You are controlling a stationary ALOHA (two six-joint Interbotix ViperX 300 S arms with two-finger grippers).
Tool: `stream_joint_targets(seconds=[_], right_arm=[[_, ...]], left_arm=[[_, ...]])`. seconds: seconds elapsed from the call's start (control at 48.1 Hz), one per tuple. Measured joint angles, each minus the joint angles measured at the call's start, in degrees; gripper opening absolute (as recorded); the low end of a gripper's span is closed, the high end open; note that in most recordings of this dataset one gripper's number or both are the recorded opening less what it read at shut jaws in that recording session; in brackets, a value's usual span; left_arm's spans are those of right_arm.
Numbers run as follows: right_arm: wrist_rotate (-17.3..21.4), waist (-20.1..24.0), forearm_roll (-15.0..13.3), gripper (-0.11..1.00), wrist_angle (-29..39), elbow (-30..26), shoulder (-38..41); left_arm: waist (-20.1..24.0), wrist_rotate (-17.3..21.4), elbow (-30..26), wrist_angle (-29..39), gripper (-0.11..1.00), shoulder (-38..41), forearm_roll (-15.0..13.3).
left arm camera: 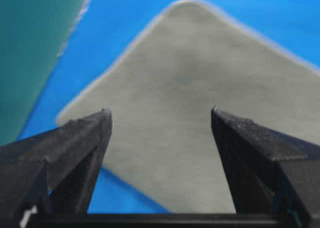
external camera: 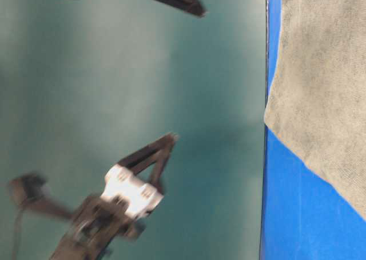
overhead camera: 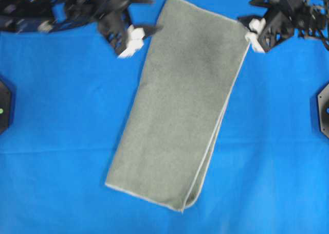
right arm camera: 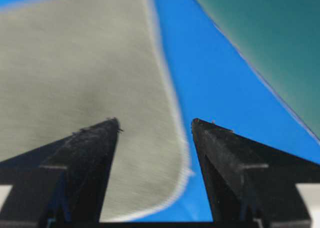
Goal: Fold a large towel.
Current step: 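Grasp the far corners of the long towel with both grippers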
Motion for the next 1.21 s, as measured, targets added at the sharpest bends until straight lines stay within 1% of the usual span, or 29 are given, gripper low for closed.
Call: stream_joint_targets(seconds=[0.146, 0.374, 0.561, 0.665, 0.769, 0.832, 0.873, 0.894, 0.957, 1.04, 1.061, 1.081, 1.102, 1.206], right_arm=[[0.00, -3.34, -0.18, 0.62, -1.41, 0.00, 5.89], [-0.09, -6.59, -0.18, 0.62, -8.88, 0.00, 14.85], [0.00, -9.49, -0.09, 0.61, -13.62, 0.00, 21.01], [0.00, -9.93, -0.18, 0.61, -15.64, -0.09, 23.47], [0.18, -10.02, -0.18, 0.61, -16.79, -0.44, 24.17], [0.18, -10.02, -0.18, 0.59, -16.96, -0.53, 24.70], [0.00, -10.02, -0.18, 0.55, -17.14, -0.62, 24.87], [-0.09, -9.93, -0.18, 0.51, -17.23, -0.62, 24.96], [-0.26, -9.84, -0.18, 0.37, -17.67, -0.70, 25.05], [-0.35, -9.40, -0.18, 0.13, -17.84, -0.79, 25.14], [-0.26, -9.40, -0.26, 0.08, -17.93, -0.79, 25.14], [-0.35, -9.40, -0.18, 0.06, -18.11, -0.88, 25.14], [-0.35, -9.40, -0.26, 0.05, -18.19, -0.79, 25.14], [-0.44, -9.40, -0.26, 0.05, -18.37, -1.23, 25.14]], left_arm=[[3.43, 0.62, -5.45, -0.35, 0.76, 9.67, -0.09], [5.89, 0.62, -11.87, -0.62, 0.76, 22.32, 0.00], [7.73, 0.35, -14.94, -1.76, 0.76, 28.13, 0.00], [8.88, -0.09, -15.12, -1.93, 0.75, 29.97, 0.00], [9.40, -0.09, -15.21, -2.02, 0.72, 30.50, 0.00], [9.40, 0.53, -15.21, -1.93, 0.65, 30.50, 0.00], [9.40, 0.62, -15.12, -1.93, 0.57, 30.50, -0.09], [9.40, 0.53, -15.21, -1.85, 0.51, 30.50, 0.00], [9.40, 0.62, -15.21, -1.58, 0.36, 30.50, 0.00], [9.40, 0.62, -15.21, -1.23, 0.15, 30.50, 0.00], [9.40, 0.62, -15.12, -1.05, 0.10, 30.50, 0.00], [9.40, 0.62, -15.12, -0.88, 0.06, 30.50, 0.00], [9.40, 0.62, -15.03, -0.79, 0.03, 30.50, -0.09], [9.49, 1.05, -14.77, 0.53, 0.03, 30.41, 0.00]])
